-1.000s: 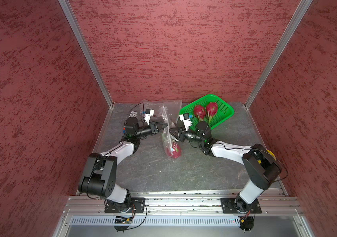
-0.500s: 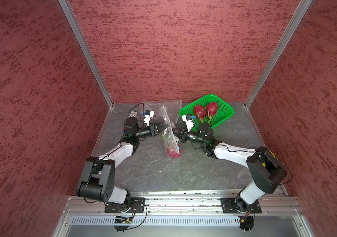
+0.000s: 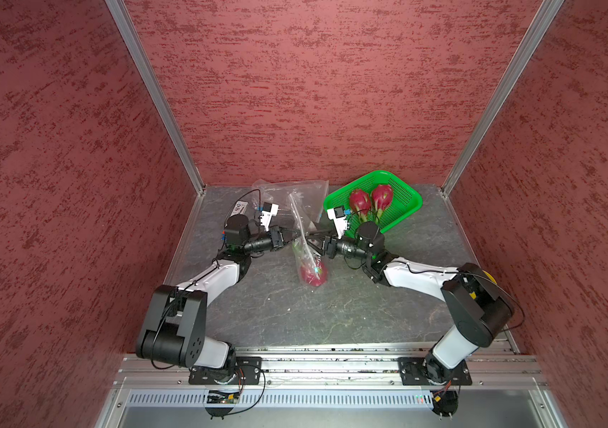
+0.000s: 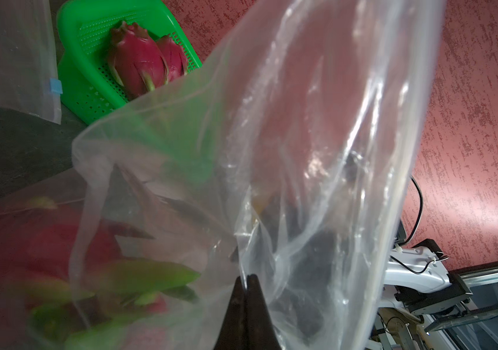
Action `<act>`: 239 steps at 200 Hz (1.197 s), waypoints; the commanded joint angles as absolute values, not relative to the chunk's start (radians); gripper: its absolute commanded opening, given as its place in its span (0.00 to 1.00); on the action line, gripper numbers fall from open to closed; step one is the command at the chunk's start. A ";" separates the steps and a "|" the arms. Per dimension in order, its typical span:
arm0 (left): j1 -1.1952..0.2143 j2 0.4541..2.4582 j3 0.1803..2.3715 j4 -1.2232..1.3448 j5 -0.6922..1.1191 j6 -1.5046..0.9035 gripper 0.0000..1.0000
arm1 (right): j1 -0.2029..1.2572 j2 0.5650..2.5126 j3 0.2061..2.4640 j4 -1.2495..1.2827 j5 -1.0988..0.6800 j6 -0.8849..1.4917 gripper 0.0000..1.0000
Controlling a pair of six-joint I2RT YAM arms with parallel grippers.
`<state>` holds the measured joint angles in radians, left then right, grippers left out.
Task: Open the zip-top bag and take out the dragon fruit
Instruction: Open the zipper of the food storage bag at the center of the board.
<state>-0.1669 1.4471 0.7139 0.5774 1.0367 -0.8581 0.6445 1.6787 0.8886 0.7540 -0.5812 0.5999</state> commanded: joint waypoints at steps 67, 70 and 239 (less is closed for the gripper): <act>-0.153 1.454 0.718 0.596 1.039 -0.864 0.03 | 0.647 1.670 0.869 0.790 -0.554 0.622 0.00; -0.147 1.453 0.718 0.592 1.039 -0.864 0.03 | 0.645 1.662 0.865 0.781 -0.546 0.615 0.00; -0.033 1.365 0.701 0.426 0.979 -0.808 0.00 | 0.517 1.458 0.699 0.664 -0.335 0.633 0.00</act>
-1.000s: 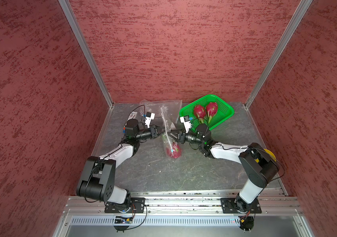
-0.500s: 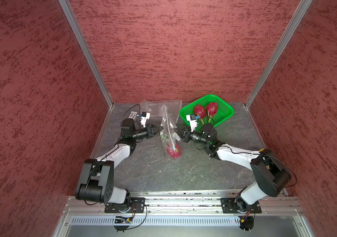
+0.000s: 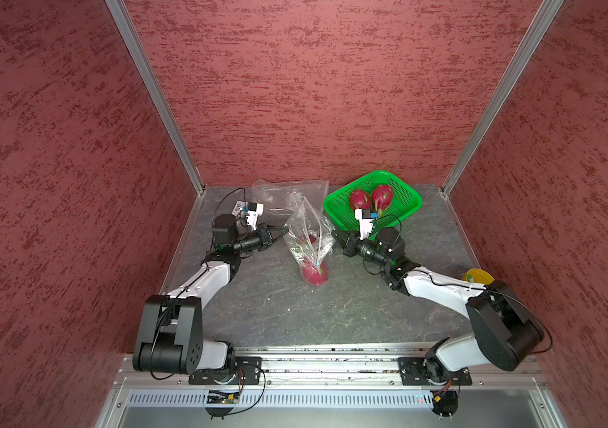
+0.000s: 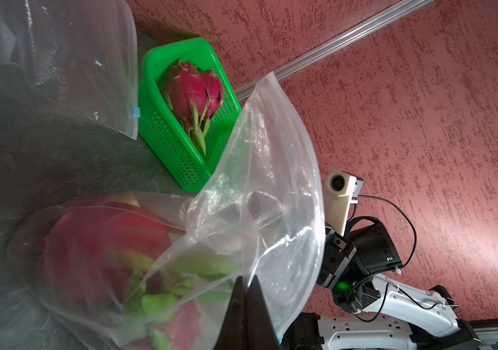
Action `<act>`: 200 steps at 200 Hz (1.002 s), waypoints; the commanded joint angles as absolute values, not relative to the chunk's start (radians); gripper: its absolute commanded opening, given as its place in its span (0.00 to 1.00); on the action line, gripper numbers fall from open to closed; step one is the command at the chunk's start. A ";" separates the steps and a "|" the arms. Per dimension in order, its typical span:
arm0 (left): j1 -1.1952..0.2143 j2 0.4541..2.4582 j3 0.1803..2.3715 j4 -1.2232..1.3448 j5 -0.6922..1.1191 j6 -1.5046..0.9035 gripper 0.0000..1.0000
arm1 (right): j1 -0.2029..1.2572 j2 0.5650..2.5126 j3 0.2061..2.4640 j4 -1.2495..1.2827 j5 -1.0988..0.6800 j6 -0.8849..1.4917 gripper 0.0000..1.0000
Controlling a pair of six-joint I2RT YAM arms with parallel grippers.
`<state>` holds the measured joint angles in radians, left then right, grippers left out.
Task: Open the zip-top bag and take out the dragon fruit
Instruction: Open the zipper of the food storage bag at the center of the board.
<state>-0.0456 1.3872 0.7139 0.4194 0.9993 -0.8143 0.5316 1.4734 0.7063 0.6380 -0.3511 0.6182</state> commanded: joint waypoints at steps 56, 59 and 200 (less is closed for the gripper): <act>-0.102 1.397 0.730 0.441 0.985 -0.797 0.00 | 0.518 1.521 0.740 0.827 -0.524 0.689 0.01; -0.103 1.399 0.731 0.442 0.986 -0.798 0.00 | 0.518 1.524 0.744 0.820 -0.521 0.687 0.04; -0.130 1.412 0.756 0.457 0.988 -0.797 0.00 | 0.636 1.477 1.028 0.380 -0.244 0.448 0.45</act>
<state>-0.1230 1.4010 0.7334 0.4271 0.9886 -0.8104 0.6075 1.4307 0.9768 0.4393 -0.2832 0.4900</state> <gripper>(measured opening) 0.045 0.447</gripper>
